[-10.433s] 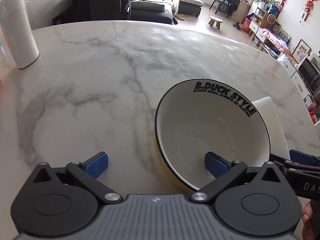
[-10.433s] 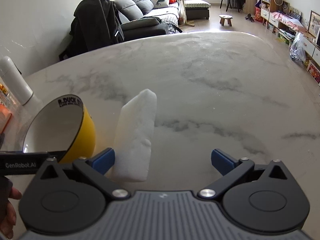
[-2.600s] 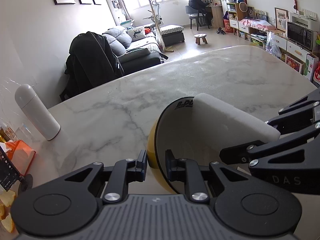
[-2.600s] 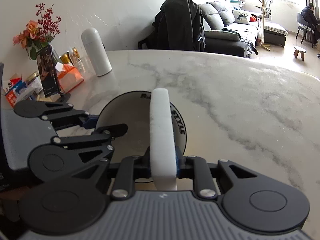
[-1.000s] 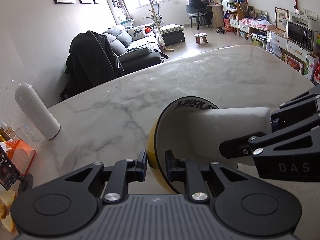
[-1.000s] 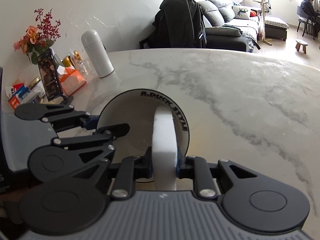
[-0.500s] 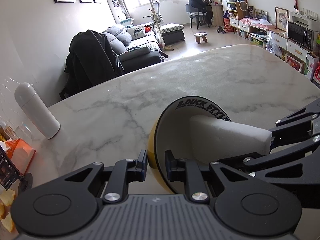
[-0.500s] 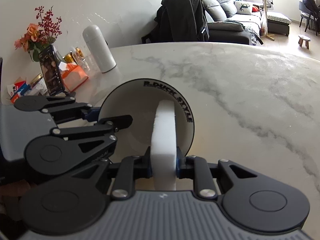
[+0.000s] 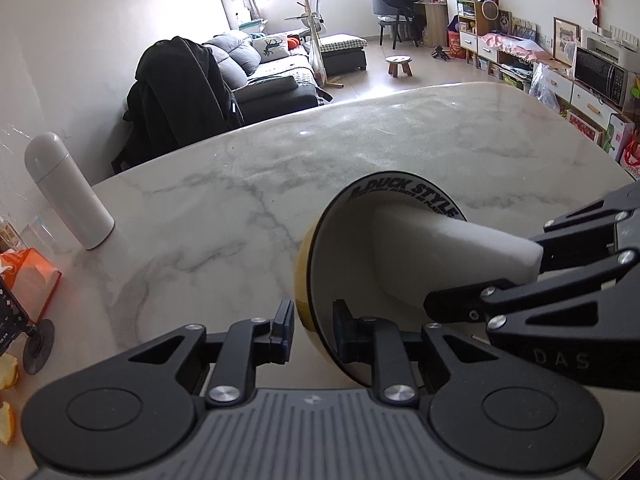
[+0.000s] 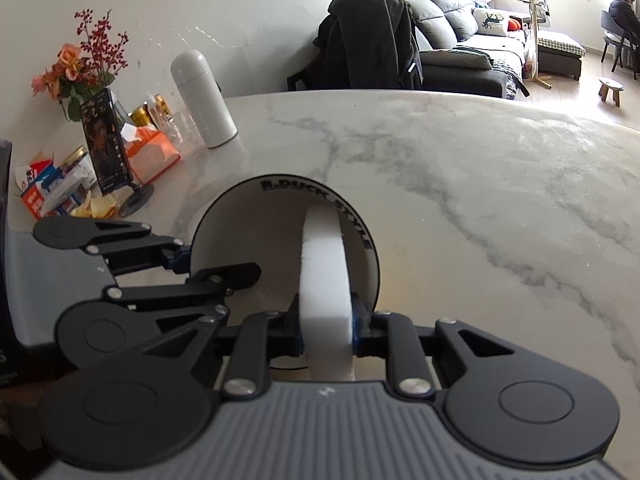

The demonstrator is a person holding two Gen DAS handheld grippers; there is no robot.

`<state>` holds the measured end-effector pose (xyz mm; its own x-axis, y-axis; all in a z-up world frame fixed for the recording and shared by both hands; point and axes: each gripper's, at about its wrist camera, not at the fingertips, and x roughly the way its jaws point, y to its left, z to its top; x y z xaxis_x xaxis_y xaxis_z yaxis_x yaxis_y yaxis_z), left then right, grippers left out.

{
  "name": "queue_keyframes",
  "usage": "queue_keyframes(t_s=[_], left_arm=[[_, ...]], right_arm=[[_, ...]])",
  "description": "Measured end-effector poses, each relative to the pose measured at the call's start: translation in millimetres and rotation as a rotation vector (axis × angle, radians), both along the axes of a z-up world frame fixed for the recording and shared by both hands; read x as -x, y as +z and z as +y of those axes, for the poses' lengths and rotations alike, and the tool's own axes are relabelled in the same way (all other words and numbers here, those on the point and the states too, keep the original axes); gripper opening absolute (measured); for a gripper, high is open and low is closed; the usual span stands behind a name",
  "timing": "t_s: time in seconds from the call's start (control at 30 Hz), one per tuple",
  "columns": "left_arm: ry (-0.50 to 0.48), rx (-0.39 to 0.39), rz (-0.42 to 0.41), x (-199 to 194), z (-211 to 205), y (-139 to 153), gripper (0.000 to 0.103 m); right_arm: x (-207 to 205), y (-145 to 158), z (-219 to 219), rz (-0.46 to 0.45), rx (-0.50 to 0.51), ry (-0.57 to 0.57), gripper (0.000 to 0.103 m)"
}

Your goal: Clean bowl

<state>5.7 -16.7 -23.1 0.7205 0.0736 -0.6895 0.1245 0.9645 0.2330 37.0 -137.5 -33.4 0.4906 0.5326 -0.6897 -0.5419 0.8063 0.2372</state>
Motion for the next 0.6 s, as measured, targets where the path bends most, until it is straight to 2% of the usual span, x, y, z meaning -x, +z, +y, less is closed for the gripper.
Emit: queue_keyframes(t_s=[0.07, 0.23, 0.53, 0.57, 0.6], left_arm=[[-0.008, -0.013, -0.019, 0, -1, 4, 0.033], [-0.049, -0.058, -0.065, -6, -14, 14, 0.033], [-0.120, -0.122, -0.070, -30, -34, 14, 0.034], [-0.126, -0.116, -0.065, -32, -34, 14, 0.033], [-0.132, -0.110, -0.061, -33, -34, 13, 0.026]], right_arm=[[1, -2, 1, 0.002, 0.009, 0.002, 0.021], [1, -6, 1, -0.001, 0.016, 0.000, 0.021], [7, -8, 5, -0.010, 0.020, 0.031, 0.021], [7, -9, 5, -0.010, 0.019, 0.033, 0.021], [7, -9, 5, -0.010, 0.018, 0.034, 0.021]])
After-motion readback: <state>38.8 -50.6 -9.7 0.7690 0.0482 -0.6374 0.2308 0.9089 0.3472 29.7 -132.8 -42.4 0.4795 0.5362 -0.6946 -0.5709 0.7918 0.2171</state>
